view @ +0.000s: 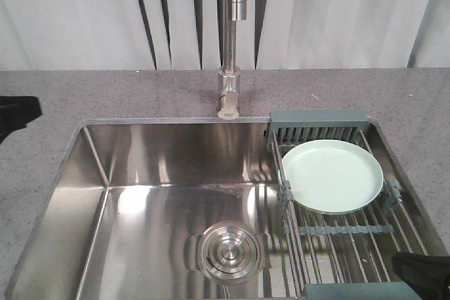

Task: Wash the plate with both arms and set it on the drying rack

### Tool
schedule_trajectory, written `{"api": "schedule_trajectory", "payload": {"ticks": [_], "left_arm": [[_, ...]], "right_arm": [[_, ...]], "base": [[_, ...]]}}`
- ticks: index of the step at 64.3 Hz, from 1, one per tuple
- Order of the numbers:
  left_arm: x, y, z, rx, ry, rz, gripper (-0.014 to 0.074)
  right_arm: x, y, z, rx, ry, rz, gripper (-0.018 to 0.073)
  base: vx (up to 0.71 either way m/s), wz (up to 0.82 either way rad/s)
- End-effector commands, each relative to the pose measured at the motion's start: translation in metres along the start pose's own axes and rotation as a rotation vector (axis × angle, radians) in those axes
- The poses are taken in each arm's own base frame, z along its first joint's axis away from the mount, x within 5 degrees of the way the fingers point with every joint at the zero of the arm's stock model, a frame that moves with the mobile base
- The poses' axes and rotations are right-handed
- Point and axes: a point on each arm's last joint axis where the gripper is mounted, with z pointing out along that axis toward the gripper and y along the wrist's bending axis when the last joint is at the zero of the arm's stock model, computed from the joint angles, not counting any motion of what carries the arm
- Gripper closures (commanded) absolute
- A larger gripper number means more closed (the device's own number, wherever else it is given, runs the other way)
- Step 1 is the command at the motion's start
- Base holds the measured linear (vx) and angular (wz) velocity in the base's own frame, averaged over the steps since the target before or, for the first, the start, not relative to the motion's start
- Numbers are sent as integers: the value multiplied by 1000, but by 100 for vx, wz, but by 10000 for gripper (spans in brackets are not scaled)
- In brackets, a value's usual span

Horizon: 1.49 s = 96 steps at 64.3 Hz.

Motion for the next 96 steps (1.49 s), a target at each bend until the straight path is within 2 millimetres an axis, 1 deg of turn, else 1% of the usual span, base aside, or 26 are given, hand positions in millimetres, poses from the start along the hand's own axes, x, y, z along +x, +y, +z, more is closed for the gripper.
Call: {"api": "schedule_trajectory", "payload": {"ticks": [1,11,16,25,36,40,45,50,59,72,85,96], "left_arm": [[-21,-6,20,100,1,-46,603],[-27,-3,66,267,90,-131,603],[-27,-6,86,365,113,-169,603],[-22,-12,126,496,178,-221,603],[-16,-21,171,546,254,-246,603],[-15,-27,187,578,278,-250,603],[-15,-36,203,614,294,-246,603],[-12,-41,221,620,309,-247,603],[-7,-45,246,627,332,-282,603],[-1,-42,282,618,352,-356,603],[-4,-40,306,613,335,-375,603],[-8,-37,319,593,308,-380,603]], "right_arm": [[-12,-3,-4,34,-73,2,564],[-12,-3,-4,34,-73,2,564],[-12,-3,-4,34,-73,2,564],[-12,-3,-4,34,-73,2,564],[-12,-3,-4,34,-73,2,564],[-12,-3,-4,34,-73,2,564],[-12,-3,-4,34,-73,2,564],[-12,-3,-4,34,-73,2,564],[-12,-3,-4,34,-73,2,564],[-12,-3,-4,34,-73,2,564],[-12,-3,-4,34,-73,2,564],[-12,-3,-4,34,-73,1,564]], "base": [[0,0],[0,0],[0,0],[0,0],[0,0],[0,0],[0,0],[0,0],[0,0],[0,0],[0,0],[0,0]]}}
